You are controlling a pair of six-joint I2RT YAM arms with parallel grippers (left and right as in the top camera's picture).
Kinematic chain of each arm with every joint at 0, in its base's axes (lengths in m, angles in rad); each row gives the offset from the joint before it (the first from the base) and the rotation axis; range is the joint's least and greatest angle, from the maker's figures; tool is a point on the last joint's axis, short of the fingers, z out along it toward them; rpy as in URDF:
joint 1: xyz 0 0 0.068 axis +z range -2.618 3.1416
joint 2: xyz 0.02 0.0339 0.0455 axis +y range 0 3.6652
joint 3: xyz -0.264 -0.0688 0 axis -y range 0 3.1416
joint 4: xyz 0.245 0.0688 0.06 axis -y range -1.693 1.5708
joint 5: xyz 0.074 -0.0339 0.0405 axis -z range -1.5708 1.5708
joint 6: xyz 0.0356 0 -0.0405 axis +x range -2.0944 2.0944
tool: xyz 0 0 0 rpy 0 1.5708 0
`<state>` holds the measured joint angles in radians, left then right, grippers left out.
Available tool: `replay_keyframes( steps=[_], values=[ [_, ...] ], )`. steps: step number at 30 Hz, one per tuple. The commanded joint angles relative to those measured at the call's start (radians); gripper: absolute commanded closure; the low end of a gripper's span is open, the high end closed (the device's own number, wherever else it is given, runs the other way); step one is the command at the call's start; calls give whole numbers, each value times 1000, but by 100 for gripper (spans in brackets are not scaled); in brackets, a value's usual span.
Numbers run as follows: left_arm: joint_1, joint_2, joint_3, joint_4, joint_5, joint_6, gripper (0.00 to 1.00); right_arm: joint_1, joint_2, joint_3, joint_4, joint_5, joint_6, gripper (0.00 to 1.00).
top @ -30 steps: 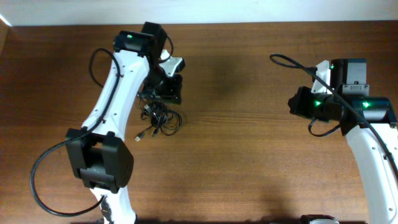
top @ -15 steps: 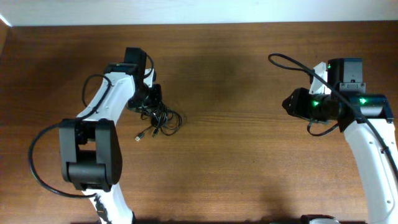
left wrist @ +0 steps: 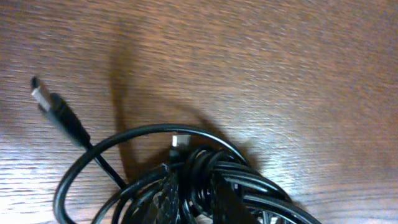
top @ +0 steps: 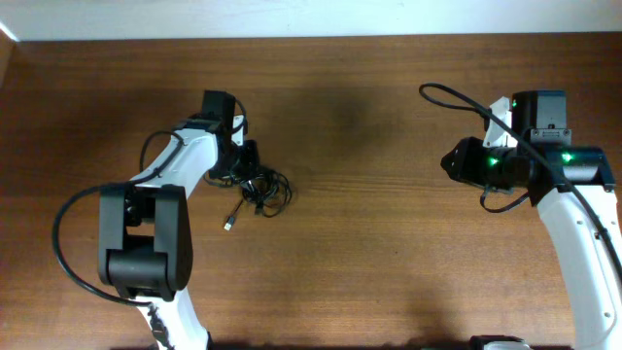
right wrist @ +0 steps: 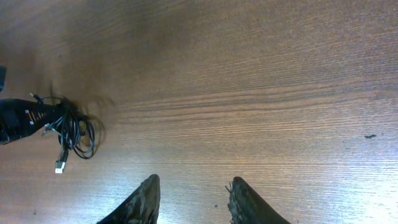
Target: Untangle cables
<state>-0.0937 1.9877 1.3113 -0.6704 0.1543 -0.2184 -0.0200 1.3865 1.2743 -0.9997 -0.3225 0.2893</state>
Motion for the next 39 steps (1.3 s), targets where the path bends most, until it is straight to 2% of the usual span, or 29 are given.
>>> replay_keyframes(
  steps=[1,2,3,4,7,9,10,11,13,15,16,18,20,24,31,32,34,35,37,39],
  values=[
    [-70,-2,-82,-14,48,-6,82,0,2,6,-8,-6,3,63],
    [-99,-2,-115,-14,3,-55,83,0,2,6,-8,-6,4,63],
    [-116,-2,-138,-11,-53,-108,98,0,2,6,-8,-6,4,63],
    [-117,-2,-140,-10,-62,-111,100,0,2,6,-8,-7,4,63],
    [-90,-30,-37,-41,42,-114,100,2,2,7,42,-124,4,63],
    [-87,-93,109,-109,206,-114,100,50,2,7,133,-256,15,64],
    [-88,-148,183,-117,351,-150,100,105,2,7,183,-261,96,64],
    [-88,-172,200,-116,371,-196,100,136,2,7,214,-261,145,64],
    [-90,-216,206,-117,374,-265,100,218,3,7,303,-253,226,64],
    [-116,-230,206,-120,393,-268,100,296,19,7,382,-138,375,64],
    [-128,-230,206,-119,392,-268,100,319,32,7,430,-137,395,64],
    [-148,-230,206,-119,390,-268,100,365,77,7,512,-136,422,63],
    [-160,-230,206,-118,380,-267,100,394,137,7,520,-140,426,54],
    [-162,-230,206,-113,377,-267,100,438,221,7,584,-166,449,49],
    [-162,-230,205,-113,377,-267,100,492,290,7,613,-189,452,48],
    [-162,-230,205,-112,376,-267,100,506,311,7,610,-193,452,57],
    [-161,-230,205,-109,378,-266,100,511,327,7,568,-155,452,81],
    [-143,-232,210,-80,472,-223,100,494,327,7,517,-108,452,96],
    [-84,-248,236,-60,705,-145,100,447,327,7,466,-64,453,96],
    [-59,-265,242,-56,912,-142,100,412,328,6,460,-53,452,96]
  ],
)
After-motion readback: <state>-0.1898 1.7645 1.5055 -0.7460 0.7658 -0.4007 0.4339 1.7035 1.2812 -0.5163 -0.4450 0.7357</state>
